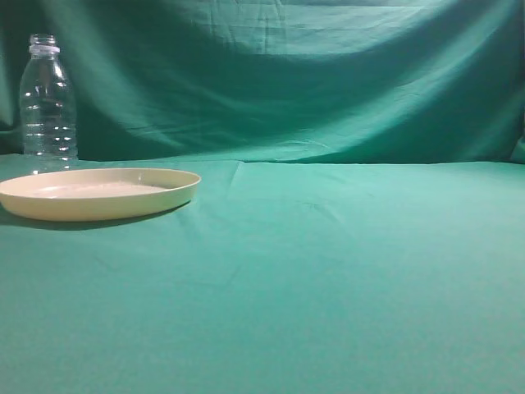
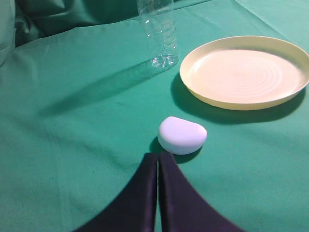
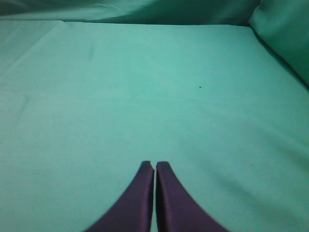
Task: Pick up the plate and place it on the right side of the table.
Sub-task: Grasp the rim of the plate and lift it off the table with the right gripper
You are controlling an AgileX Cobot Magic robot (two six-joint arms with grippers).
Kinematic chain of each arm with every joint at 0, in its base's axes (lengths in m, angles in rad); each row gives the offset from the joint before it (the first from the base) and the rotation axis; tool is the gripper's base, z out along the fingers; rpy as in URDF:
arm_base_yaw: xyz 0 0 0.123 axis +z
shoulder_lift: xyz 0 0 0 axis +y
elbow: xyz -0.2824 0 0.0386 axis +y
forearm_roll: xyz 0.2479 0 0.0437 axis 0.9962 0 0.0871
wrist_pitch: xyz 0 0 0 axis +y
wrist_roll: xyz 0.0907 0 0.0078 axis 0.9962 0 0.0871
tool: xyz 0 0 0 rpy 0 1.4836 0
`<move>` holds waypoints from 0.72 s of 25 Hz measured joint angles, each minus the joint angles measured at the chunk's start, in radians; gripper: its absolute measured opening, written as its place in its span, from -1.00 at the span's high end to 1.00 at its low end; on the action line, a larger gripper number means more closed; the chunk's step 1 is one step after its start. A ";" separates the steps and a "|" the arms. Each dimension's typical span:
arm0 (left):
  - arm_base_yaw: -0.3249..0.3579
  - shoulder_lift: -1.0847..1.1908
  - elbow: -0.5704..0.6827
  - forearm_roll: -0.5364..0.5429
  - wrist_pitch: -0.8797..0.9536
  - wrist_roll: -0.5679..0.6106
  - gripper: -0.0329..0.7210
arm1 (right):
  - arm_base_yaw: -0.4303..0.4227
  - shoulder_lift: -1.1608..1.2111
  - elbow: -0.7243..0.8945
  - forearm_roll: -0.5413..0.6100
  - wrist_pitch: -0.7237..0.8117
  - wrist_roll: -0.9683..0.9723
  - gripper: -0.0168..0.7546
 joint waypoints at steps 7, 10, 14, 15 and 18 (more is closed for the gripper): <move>0.000 0.000 0.000 0.000 0.000 0.000 0.91 | 0.000 0.000 0.000 0.000 0.000 0.000 0.96; 0.000 0.000 0.000 0.000 0.000 0.000 0.91 | 0.000 0.000 0.000 0.000 0.000 0.000 0.96; 0.000 0.000 0.000 0.000 0.000 0.000 0.91 | 0.000 0.000 0.000 0.000 0.000 0.000 0.96; 0.000 0.000 0.000 0.000 0.000 0.000 0.91 | 0.000 0.000 0.000 0.000 0.000 0.000 0.96; 0.000 0.000 0.000 0.000 0.000 0.000 0.91 | 0.000 0.000 0.000 0.000 -0.003 0.000 0.96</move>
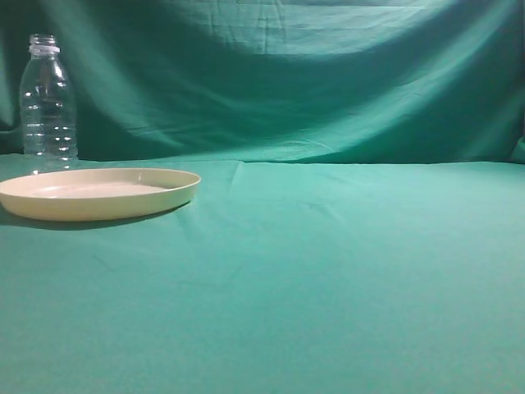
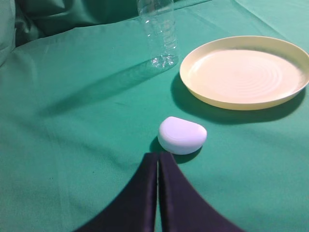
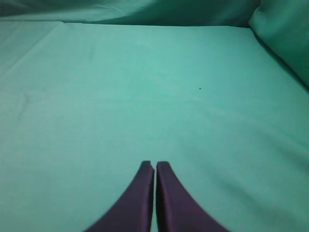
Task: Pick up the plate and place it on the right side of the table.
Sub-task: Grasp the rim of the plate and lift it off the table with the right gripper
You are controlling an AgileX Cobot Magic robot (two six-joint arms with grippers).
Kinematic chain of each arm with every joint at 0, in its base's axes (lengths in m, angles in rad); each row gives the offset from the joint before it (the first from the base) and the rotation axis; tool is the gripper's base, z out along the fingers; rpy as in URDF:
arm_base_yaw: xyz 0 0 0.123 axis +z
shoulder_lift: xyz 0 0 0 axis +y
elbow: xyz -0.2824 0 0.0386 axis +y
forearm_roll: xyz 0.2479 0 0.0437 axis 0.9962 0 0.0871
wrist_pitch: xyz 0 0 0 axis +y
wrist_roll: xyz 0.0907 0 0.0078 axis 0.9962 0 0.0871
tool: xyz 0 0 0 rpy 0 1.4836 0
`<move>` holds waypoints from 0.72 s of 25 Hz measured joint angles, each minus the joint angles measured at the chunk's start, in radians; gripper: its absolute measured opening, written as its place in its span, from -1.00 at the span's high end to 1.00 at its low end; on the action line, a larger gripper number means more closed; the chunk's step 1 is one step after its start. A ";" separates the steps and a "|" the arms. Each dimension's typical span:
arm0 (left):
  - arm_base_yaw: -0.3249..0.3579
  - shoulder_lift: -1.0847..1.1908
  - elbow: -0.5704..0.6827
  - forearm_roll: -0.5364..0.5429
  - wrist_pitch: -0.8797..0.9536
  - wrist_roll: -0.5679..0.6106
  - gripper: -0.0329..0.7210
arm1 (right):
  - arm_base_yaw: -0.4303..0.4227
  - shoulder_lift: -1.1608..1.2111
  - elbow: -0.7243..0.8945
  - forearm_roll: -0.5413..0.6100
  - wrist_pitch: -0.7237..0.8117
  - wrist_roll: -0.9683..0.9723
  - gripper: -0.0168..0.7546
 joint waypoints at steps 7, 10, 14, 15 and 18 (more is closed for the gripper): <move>0.000 0.000 0.000 0.000 0.000 0.000 0.91 | 0.000 0.000 0.008 0.091 -0.402 0.080 0.96; 0.000 0.000 0.000 0.000 0.000 0.000 0.91 | 0.000 0.000 -0.013 0.093 -0.447 0.093 0.96; 0.000 0.000 0.000 0.000 0.000 0.000 0.91 | 0.000 0.081 -0.188 0.096 -0.216 0.090 0.96; 0.000 0.000 0.000 0.000 0.000 0.000 0.91 | 0.000 0.127 -0.243 0.096 -0.155 0.090 0.96; 0.000 0.000 0.000 0.000 0.000 0.000 0.91 | 0.000 0.274 -0.390 0.096 0.072 0.088 0.96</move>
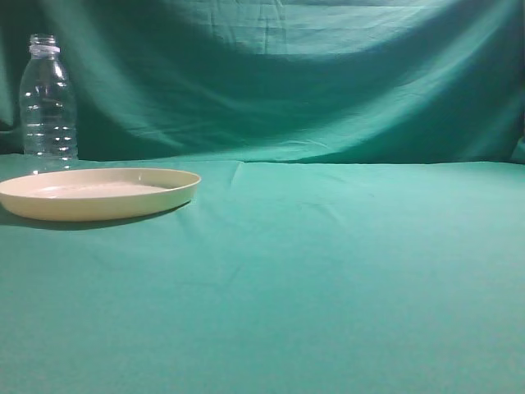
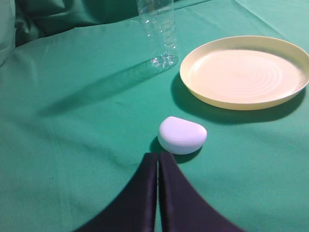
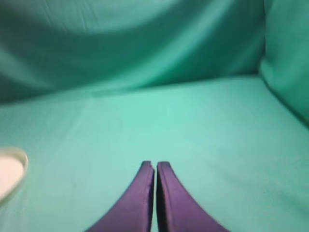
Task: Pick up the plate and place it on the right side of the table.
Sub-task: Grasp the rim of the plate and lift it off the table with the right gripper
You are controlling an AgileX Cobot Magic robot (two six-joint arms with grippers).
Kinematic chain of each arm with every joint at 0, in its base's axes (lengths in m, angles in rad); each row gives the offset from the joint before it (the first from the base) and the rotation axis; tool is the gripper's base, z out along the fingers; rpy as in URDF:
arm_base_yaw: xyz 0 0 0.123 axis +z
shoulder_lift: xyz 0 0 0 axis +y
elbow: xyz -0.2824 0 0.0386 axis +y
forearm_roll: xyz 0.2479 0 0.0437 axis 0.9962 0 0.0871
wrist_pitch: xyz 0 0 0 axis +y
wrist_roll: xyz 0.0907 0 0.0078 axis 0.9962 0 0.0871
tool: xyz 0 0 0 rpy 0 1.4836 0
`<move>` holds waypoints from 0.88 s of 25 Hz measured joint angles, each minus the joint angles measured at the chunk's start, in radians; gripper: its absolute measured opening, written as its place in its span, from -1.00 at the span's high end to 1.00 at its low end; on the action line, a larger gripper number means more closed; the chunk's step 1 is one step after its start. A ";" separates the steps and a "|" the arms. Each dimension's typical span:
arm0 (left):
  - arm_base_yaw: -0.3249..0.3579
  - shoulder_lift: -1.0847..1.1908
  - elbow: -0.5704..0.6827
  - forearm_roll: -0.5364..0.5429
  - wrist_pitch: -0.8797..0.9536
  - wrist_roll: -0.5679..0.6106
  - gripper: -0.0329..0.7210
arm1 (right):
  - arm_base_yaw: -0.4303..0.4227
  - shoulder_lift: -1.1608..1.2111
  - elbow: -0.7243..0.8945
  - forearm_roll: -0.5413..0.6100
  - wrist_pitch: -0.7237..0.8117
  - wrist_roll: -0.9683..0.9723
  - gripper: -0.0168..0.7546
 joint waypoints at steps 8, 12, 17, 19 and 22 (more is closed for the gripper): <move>0.000 0.000 0.000 0.000 0.000 0.000 0.91 | 0.000 0.302 -0.148 0.013 0.199 0.000 0.96; 0.000 0.000 0.000 0.000 0.000 0.000 0.91 | 0.000 0.426 -0.203 0.167 0.212 -0.115 0.96; 0.000 0.000 0.000 0.000 0.000 0.000 0.91 | 0.048 0.624 -0.341 0.342 0.292 -0.330 0.96; 0.000 0.000 0.000 0.000 0.000 0.000 0.91 | 0.107 0.717 -0.400 0.346 0.299 -0.344 0.96; 0.000 0.000 0.000 0.000 0.000 0.000 0.91 | 0.225 0.857 -0.498 0.316 0.301 -0.343 0.96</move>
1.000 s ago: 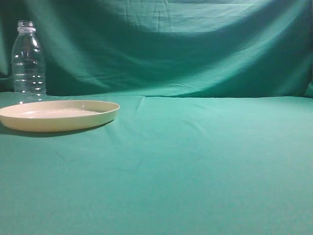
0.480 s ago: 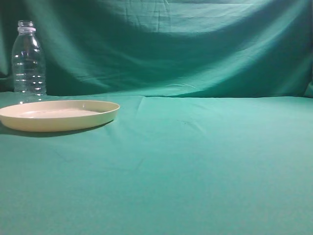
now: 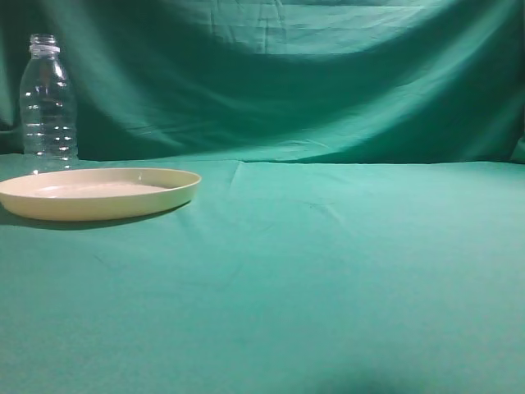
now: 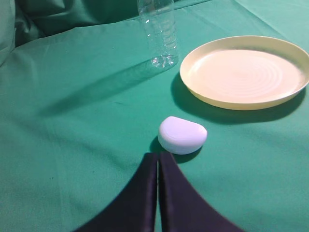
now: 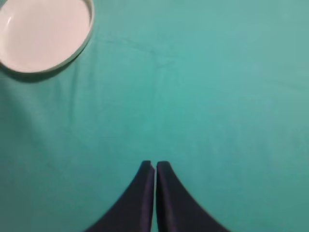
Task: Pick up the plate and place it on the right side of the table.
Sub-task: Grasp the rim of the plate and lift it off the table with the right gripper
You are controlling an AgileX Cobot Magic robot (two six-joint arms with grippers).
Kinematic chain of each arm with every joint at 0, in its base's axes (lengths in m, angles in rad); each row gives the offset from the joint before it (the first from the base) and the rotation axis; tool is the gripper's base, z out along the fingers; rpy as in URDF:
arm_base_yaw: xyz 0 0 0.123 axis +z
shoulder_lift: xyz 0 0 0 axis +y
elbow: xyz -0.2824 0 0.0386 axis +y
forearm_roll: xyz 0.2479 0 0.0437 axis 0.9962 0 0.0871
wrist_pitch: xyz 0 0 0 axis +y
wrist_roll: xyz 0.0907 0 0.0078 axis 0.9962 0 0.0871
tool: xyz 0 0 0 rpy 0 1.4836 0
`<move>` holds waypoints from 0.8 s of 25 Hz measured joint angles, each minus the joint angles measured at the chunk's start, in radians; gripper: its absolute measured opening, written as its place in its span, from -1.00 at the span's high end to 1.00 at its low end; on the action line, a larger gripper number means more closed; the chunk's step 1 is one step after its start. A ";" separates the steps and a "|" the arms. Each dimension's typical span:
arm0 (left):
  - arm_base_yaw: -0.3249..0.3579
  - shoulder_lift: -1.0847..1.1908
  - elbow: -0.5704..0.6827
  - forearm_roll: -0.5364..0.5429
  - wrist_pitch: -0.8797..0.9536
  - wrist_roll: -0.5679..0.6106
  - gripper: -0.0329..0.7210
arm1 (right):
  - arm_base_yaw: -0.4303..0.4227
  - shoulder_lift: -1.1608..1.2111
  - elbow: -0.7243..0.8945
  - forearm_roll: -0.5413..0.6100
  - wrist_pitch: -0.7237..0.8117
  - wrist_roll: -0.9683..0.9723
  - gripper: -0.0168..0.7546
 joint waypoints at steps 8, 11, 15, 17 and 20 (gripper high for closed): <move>0.000 0.000 0.000 0.000 0.000 0.000 0.91 | 0.248 0.436 -0.342 -0.225 0.079 0.194 0.96; 0.000 0.000 0.000 0.000 0.000 0.000 0.91 | 0.284 0.578 -0.481 -0.235 0.103 0.204 0.96; 0.000 0.000 0.000 0.000 0.000 0.000 0.91 | 0.306 0.741 -0.638 -0.237 0.103 0.205 0.83; 0.000 0.000 0.000 0.000 0.000 0.000 0.91 | 0.311 0.808 -0.704 -0.221 0.099 0.205 0.53; 0.000 0.000 0.000 0.000 0.000 0.000 0.91 | 0.311 0.897 -0.785 -0.207 0.075 0.206 0.10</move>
